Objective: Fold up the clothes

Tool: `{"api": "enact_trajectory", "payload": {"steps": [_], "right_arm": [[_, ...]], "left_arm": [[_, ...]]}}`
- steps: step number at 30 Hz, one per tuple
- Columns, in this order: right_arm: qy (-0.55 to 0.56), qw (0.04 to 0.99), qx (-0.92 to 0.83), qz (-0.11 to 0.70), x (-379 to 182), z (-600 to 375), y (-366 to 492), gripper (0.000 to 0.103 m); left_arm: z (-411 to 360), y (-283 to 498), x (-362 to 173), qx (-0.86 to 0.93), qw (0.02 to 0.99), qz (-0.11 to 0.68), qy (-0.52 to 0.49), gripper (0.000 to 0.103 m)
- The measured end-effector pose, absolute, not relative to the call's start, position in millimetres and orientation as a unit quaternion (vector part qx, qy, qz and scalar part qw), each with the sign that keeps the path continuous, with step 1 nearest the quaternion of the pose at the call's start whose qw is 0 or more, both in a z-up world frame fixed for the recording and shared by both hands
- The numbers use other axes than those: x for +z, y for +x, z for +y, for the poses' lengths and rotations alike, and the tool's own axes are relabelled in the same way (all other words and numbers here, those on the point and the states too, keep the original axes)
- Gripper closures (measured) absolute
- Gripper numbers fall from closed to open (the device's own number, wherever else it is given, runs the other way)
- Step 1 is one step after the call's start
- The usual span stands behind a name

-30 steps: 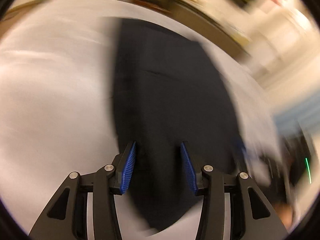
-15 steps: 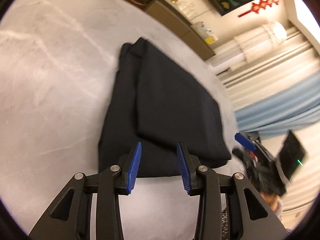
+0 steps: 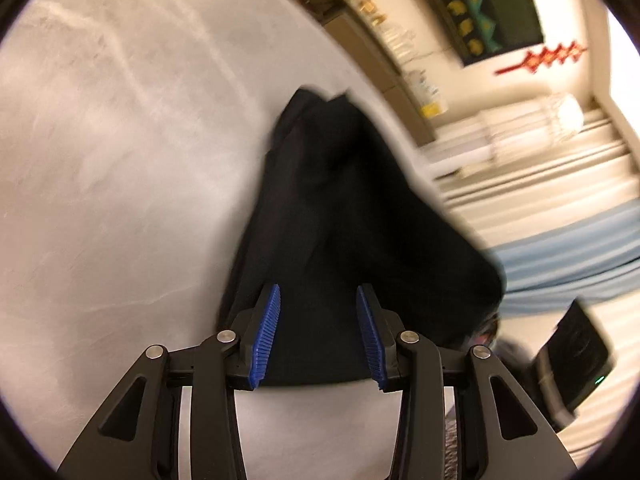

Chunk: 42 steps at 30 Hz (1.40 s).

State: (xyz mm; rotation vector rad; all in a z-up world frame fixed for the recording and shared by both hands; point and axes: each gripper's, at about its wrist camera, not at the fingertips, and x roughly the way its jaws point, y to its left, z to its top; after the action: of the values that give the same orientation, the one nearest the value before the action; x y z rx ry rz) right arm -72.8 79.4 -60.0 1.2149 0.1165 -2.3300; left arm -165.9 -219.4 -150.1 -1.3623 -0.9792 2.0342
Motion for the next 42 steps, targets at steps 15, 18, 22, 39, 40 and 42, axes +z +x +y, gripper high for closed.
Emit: {"api": "enact_trajectory", "payload": {"steps": [15, 18, 22, 39, 40, 42], "right_arm": [[0.442, 0.063, -0.890, -0.096, -103, 254, -37, 0.049], [0.466, 0.051, -0.878, -0.098, -120, 264, -44, 0.050], [0.494, 0.005, -0.866, -0.077, -126, 264, -52, 0.051], [0.460, 0.053, -0.886, 0.005, -142, 196, -125, 0.041], [0.465, 0.048, -0.884, 0.004, -141, 201, -133, 0.041], [0.463, 0.026, -0.886, 0.007, -143, 219, -160, 0.041]], "left_arm": [[-163, -159, -149, 0.762, 0.313, -0.228, -0.519, 0.048], [-156, -161, -151, 0.793, 0.268, -0.164, -0.521, 0.058], [-163, -161, -144, 0.800, 0.258, -0.161, -0.517, 0.058], [-111, -178, -140, 0.816, 0.263, -0.068, -0.510, 0.055], [-104, -185, -139, 0.820, 0.258, -0.056, -0.508, 0.055], [-90, -207, -137, 0.827, 0.245, -0.053, -0.503, 0.055]]}}
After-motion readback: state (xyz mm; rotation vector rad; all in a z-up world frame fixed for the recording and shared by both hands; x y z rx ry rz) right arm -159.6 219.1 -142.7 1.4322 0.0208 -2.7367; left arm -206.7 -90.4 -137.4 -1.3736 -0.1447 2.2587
